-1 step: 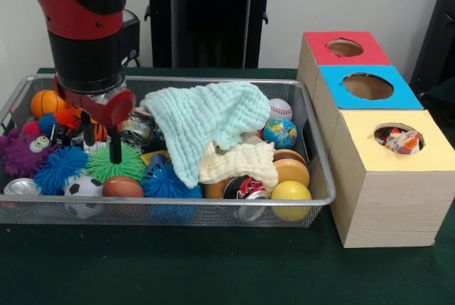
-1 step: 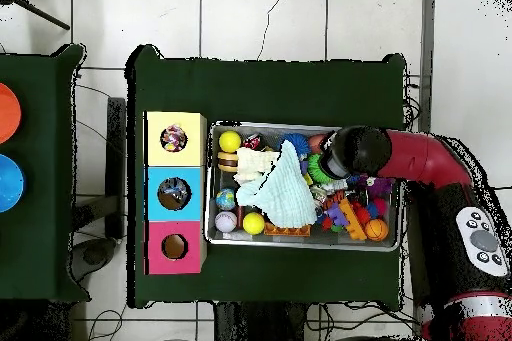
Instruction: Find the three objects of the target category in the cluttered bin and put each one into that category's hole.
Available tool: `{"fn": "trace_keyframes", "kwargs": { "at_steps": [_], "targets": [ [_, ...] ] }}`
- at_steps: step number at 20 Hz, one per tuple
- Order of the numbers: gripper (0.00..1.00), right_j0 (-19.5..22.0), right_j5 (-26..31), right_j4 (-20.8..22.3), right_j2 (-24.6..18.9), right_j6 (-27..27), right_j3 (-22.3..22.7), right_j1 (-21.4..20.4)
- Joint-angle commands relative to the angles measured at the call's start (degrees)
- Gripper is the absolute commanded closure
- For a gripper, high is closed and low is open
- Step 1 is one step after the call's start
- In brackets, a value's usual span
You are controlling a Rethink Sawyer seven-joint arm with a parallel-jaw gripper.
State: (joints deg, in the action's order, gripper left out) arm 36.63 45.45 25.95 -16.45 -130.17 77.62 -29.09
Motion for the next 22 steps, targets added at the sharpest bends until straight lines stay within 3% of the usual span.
{"fn": "trace_keyframes", "kwargs": {
  "at_steps": [1,16,22],
  "targets": [
    [0.00,-0.83,6.41,0.24,-3.05,11.13,3.08,-2.10],
    [0.00,-1.67,10.45,-0.03,-1.96,10.61,6.33,-3.98],
    [0.00,-1.96,4.74,2.03,-1.59,9.09,7.36,-1.91]
  ]
}}
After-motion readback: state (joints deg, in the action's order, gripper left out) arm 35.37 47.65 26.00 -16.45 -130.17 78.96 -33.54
